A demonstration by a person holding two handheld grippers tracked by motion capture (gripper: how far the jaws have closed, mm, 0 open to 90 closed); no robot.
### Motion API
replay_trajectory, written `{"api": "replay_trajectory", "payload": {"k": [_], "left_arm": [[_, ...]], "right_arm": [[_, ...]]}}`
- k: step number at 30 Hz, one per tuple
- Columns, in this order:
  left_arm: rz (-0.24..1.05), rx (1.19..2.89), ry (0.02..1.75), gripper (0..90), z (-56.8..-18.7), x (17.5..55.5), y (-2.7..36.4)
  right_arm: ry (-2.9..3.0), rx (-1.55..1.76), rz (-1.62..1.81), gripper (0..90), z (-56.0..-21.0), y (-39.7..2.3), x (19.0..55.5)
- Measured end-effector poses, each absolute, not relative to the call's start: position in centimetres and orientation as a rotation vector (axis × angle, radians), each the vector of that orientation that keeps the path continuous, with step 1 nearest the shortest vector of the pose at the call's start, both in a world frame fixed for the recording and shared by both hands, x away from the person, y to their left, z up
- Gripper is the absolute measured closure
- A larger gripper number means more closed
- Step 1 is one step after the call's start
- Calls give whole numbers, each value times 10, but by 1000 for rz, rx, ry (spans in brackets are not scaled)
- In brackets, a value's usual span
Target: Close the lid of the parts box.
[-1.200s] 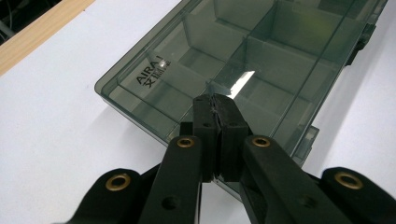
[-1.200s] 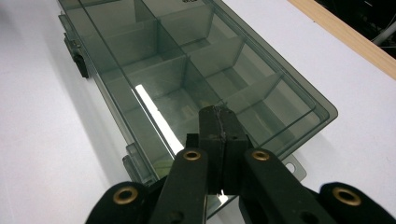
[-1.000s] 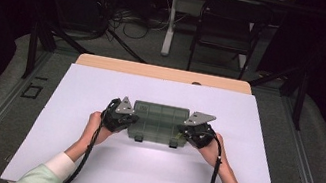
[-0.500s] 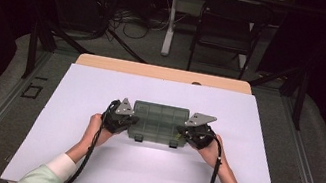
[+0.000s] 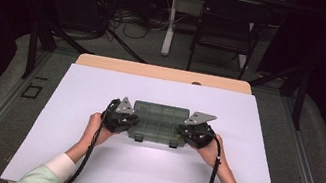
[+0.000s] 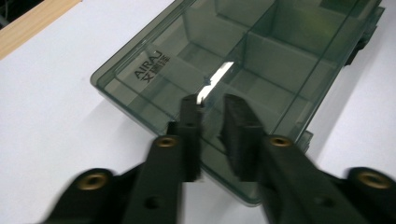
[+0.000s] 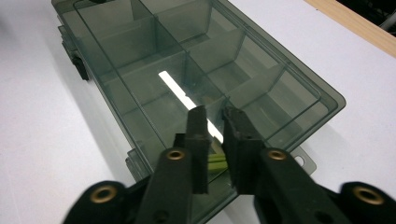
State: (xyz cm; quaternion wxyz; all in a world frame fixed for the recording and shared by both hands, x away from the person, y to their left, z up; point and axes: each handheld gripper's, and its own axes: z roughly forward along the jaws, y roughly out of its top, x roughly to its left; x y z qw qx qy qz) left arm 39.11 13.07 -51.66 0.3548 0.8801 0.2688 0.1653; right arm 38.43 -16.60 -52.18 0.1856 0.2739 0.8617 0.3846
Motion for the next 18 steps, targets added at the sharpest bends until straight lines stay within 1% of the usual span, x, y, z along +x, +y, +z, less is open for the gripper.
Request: {"api": "replay_trajectory", "payload": {"k": [2,5,6,7,9,10,11,12,15,16,18], "left_arm": [[430,2286,699,648,-515,391,133],[433,2287,726,492,-511,389,137],[430,2291,735,456,-510,388,139],[437,2295,741,419,-509,387,140],[447,2290,751,346,-506,384,143],[457,2290,753,317,-505,383,145],[460,2290,754,293,-504,381,146],[452,2287,757,266,-503,380,148],[458,2289,762,198,-499,375,152],[458,2287,762,174,-499,374,153],[448,2285,761,156,-498,370,155]], "right_arm": [[2429,781,1085,695,-521,-166,384],[2451,779,1072,574,-519,-165,383],[2450,779,1075,542,-519,-164,383],[2462,778,1068,482,-517,-164,382],[2468,783,1070,401,-515,-163,381],[2469,773,1072,367,-514,-163,379],[2473,772,1062,282,-513,-162,378],[2477,775,1049,225,-512,-162,376],[2470,779,1054,133,-508,-161,371],[2466,774,1060,123,-507,-161,369],[2464,782,1063,78,-504,-162,365]]}}
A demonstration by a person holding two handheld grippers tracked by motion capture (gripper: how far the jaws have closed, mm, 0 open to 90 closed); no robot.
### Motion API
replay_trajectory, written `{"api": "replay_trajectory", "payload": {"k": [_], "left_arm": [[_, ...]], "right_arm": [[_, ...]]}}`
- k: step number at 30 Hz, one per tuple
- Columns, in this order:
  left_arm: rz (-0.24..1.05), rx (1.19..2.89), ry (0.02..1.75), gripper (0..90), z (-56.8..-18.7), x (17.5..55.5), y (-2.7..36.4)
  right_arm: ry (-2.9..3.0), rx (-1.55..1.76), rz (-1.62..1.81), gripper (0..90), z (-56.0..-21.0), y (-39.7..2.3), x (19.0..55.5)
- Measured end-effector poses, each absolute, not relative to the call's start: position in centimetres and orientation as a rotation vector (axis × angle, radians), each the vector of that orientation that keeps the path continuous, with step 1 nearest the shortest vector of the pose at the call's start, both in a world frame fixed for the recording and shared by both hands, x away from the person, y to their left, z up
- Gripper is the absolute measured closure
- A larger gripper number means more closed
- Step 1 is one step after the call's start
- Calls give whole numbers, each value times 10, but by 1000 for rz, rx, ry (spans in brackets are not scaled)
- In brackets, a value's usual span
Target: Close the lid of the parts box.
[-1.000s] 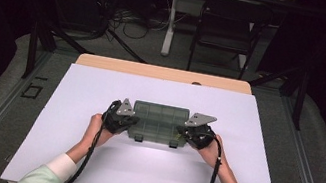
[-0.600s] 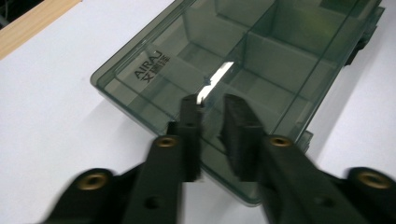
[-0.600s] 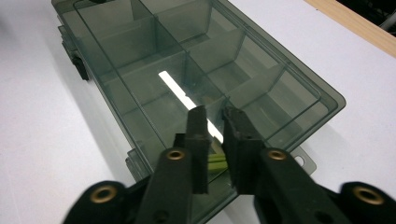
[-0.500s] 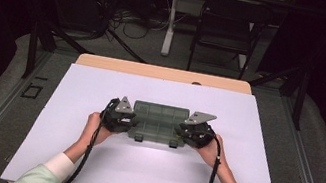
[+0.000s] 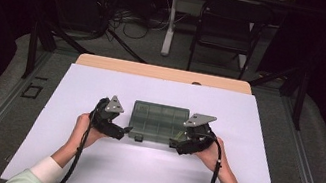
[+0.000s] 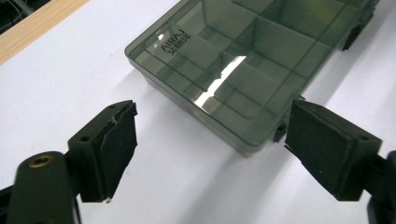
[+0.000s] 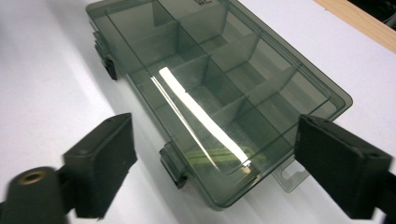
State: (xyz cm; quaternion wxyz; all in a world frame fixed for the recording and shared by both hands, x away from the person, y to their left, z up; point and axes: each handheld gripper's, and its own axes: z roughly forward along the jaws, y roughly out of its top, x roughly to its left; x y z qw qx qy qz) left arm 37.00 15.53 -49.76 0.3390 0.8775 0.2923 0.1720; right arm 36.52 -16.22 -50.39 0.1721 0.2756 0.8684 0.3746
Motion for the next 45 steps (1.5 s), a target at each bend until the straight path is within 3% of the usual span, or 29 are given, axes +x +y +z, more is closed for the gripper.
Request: {"api": "replay_trajectory", "payload": {"k": [17,45], "left_arm": [[465,2283,764,7,-498,324,184],[569,2212,874,0,-542,265,237]], "right_arm": [[2456,780,1096,7,-503,-172,328],[2380,853,1111,0,-524,-204,277]]}}
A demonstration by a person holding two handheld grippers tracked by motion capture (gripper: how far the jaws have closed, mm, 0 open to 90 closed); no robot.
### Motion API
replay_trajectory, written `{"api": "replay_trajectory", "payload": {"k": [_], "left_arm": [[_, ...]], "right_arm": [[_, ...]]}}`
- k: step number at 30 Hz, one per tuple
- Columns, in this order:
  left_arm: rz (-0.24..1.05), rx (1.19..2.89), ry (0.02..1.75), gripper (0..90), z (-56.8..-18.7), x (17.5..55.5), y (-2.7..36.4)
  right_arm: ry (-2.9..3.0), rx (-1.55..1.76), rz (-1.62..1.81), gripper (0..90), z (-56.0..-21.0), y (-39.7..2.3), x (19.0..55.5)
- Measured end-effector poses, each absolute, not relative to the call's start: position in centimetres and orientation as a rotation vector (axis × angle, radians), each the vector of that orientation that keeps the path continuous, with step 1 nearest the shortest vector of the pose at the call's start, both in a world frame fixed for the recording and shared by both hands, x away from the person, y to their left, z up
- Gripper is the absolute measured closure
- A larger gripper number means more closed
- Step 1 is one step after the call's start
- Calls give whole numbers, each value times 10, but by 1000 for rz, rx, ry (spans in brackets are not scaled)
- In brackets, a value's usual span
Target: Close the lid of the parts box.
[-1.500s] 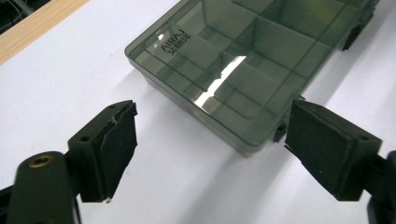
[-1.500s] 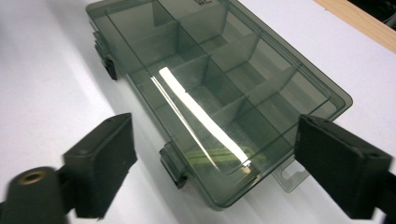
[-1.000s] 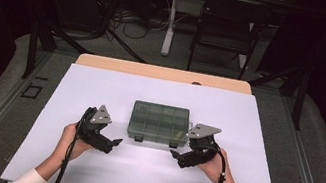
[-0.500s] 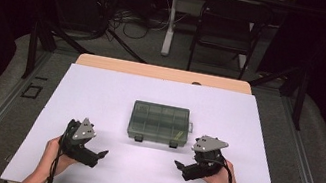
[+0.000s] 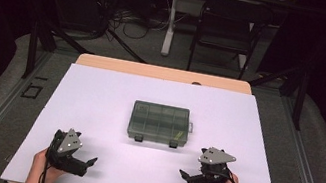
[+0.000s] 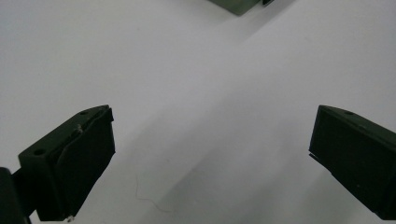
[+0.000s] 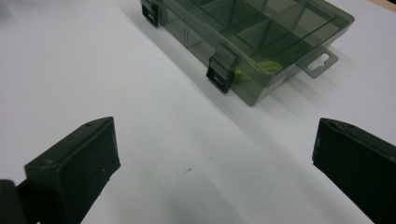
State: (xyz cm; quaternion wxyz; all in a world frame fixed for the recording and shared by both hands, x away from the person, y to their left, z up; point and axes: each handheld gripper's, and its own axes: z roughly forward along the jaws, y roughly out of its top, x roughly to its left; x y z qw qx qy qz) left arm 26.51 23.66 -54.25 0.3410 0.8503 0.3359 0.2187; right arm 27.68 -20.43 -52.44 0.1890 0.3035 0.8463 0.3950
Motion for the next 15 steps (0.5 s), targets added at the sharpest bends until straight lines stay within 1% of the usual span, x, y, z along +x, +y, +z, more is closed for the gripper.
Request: {"api": "replay_trajectory", "payload": {"k": [6,10,15], "left_arm": [[575,2188,889,0,-551,259,241],[601,2185,885,0,-550,258,244],[599,2157,896,0,-550,257,248]], "right_arm": [[2366,879,1105,0,-532,-209,270],[2324,888,1115,0,-537,-211,263],[2296,893,1125,0,-537,-214,259]]}}
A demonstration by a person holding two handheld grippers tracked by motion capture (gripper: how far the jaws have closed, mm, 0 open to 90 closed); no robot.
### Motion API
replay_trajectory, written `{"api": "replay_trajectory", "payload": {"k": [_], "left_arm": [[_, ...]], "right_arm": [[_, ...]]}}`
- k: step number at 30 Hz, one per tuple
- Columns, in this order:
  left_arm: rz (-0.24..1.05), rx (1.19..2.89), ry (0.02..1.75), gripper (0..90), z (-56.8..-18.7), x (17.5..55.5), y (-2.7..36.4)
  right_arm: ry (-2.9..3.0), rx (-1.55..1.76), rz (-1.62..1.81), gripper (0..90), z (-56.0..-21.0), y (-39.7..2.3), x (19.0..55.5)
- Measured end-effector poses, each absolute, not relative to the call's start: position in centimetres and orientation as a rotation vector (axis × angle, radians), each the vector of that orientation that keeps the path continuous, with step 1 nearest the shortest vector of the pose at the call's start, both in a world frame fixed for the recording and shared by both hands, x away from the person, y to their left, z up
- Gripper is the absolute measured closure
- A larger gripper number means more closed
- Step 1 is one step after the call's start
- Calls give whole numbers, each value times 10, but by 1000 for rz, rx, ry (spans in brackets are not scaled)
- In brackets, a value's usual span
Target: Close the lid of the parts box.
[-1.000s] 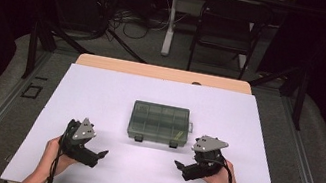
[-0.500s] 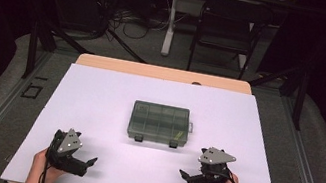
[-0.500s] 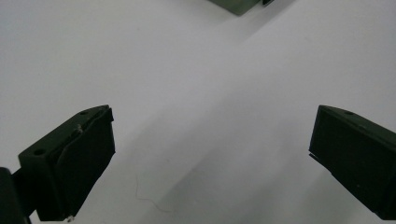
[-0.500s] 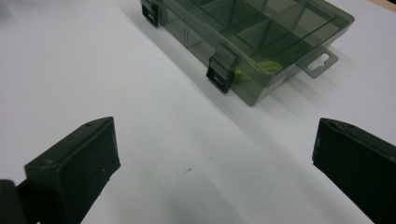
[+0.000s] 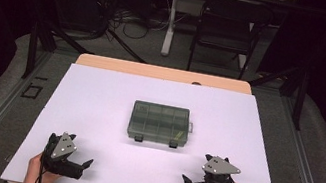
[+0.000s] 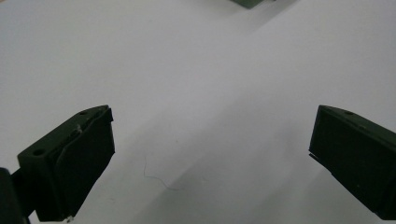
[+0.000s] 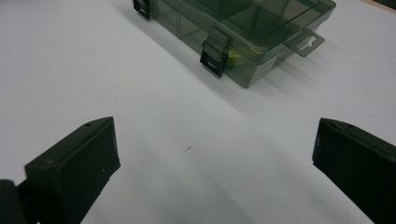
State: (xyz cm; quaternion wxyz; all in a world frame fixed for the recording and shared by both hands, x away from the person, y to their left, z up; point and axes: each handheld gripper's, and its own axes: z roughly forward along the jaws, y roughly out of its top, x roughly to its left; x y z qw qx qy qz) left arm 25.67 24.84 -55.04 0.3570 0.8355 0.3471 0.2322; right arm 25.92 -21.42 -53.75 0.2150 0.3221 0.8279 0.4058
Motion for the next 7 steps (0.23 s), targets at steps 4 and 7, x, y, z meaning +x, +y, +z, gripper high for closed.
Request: {"api": "replay_trajectory", "payload": {"k": [4,7], "left_arm": [[591,2162,890,0,-551,256,248],[584,2164,888,0,-553,257,247]], "right_arm": [[2290,901,1134,0,-538,-216,259],[2285,904,1150,0,-538,-217,258]]}}
